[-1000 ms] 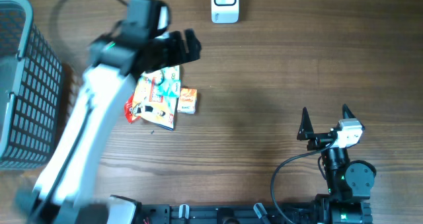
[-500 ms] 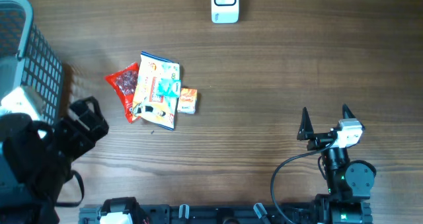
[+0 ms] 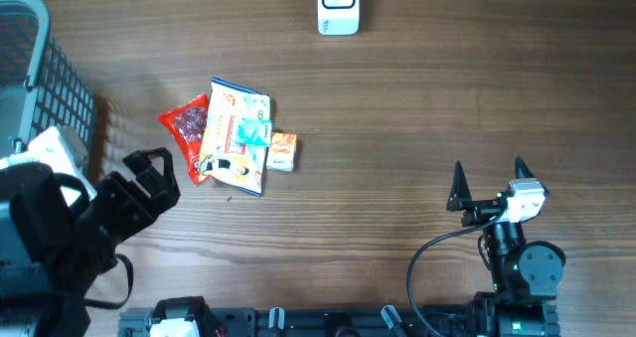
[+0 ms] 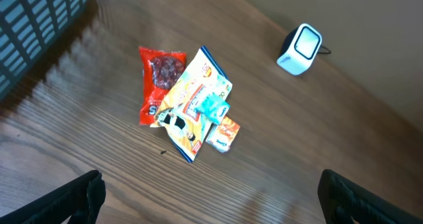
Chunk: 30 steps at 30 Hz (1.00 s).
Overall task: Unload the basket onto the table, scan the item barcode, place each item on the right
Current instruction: 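Withdraw the left gripper to the basket edge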
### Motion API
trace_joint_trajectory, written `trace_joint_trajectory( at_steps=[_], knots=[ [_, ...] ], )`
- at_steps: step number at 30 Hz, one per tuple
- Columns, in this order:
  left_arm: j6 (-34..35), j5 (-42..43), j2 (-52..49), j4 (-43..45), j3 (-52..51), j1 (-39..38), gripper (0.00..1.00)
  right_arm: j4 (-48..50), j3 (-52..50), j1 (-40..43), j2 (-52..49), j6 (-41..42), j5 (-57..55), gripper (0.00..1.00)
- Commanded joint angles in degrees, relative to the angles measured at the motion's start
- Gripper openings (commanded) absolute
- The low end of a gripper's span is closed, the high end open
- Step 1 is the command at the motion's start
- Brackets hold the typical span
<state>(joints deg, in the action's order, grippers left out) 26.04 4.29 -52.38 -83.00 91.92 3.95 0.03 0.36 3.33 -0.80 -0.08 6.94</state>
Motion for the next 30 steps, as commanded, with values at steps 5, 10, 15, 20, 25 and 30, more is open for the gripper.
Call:
trace_joint_trajectory(
  at_steps=[5, 10, 15, 20, 25, 30],
  knots=[
    [-0.3, -0.7, -7.5, 0.5, -2.4, 0.5, 1.00, 0.3, 0.0, 0.4, 0.2, 0.5, -0.9, 1.00],
    [-0.3, -0.8, -12.7, 1.3, -2.4, 0.5, 1.00, 0.3, 0.0, 0.4, 0.2, 0.5, -0.9, 1.00],
    [-0.3, -0.7, -16.2, 1.7, -2.4, 0.5, 1.00, 0.3, 0.0, 0.4, 0.2, 0.4, -0.9, 0.99],
    [-0.3, -0.7, -17.8, 1.7, -2.4, 0.5, 1.00, 0.3, 0.0, 0.4, 0.2, 0.5, -0.9, 1.00],
    [-0.3, -0.7, -18.0, 1.7, -2.4, 0.5, 1.00, 0.3, 0.0, 0.4, 0.2, 0.5, -0.9, 1.00],
    [-0.3, -0.7, -18.0, 1.5, -2.4, 0.5, 1.00, 0.3, 0.0, 0.4, 0.2, 0.5, -0.9, 1.00]
  ],
)
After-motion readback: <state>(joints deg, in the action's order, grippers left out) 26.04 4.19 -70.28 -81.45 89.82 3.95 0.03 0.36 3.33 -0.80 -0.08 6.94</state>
